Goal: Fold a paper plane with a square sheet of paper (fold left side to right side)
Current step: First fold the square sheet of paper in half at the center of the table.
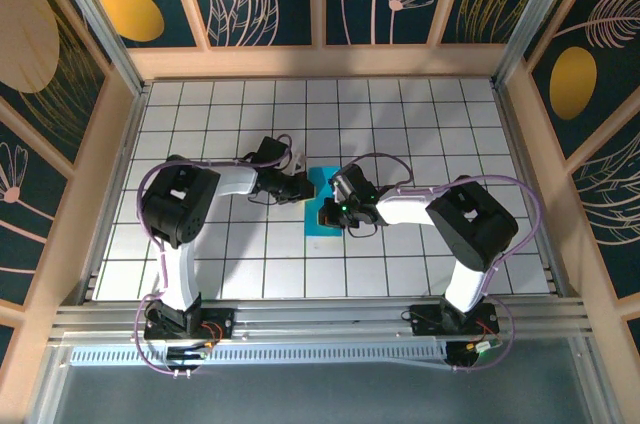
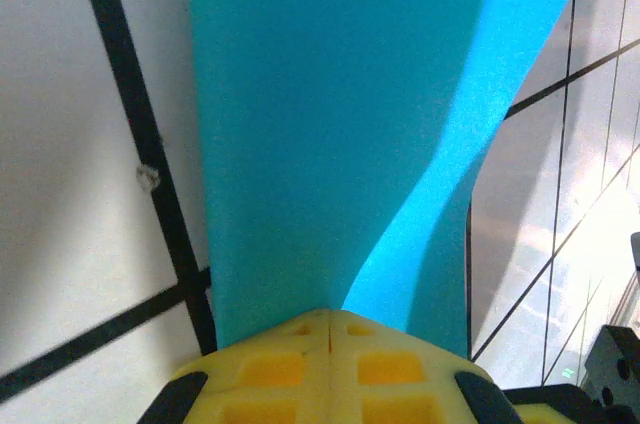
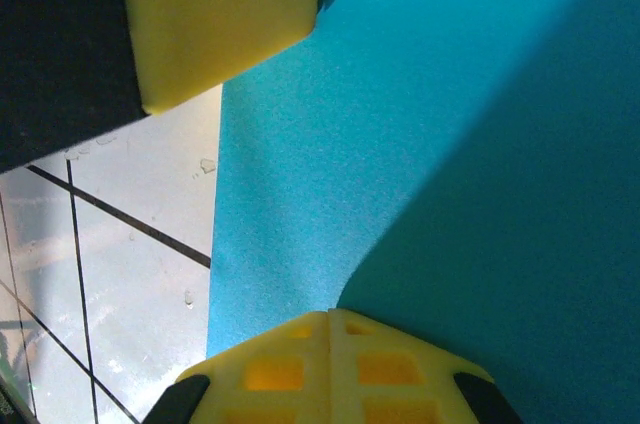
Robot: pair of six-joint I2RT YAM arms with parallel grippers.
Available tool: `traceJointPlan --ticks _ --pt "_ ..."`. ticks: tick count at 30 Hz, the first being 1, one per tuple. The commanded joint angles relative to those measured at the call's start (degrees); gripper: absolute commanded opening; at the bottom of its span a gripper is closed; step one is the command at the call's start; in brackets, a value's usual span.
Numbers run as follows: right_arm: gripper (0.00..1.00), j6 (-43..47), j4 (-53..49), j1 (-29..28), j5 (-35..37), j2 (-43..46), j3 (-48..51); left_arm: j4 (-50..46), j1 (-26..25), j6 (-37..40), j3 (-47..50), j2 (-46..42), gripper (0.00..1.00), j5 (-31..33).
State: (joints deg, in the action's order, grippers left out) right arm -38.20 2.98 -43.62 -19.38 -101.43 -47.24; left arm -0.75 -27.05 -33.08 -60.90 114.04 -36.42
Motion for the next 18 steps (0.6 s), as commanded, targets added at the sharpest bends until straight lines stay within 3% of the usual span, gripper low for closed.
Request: traceJointPlan --ticks 1,18 --pt "0.00 1.07 -11.45 -0.38 6.11 -4.44 3.12 0.68 2.17 0.82 -2.77 3.32 0.00 7.05" --pt "0.00 1.09 -11.25 -0.41 6.10 -4.28 4.08 -3.68 5.38 2.49 -15.95 10.58 0.00 9.43"
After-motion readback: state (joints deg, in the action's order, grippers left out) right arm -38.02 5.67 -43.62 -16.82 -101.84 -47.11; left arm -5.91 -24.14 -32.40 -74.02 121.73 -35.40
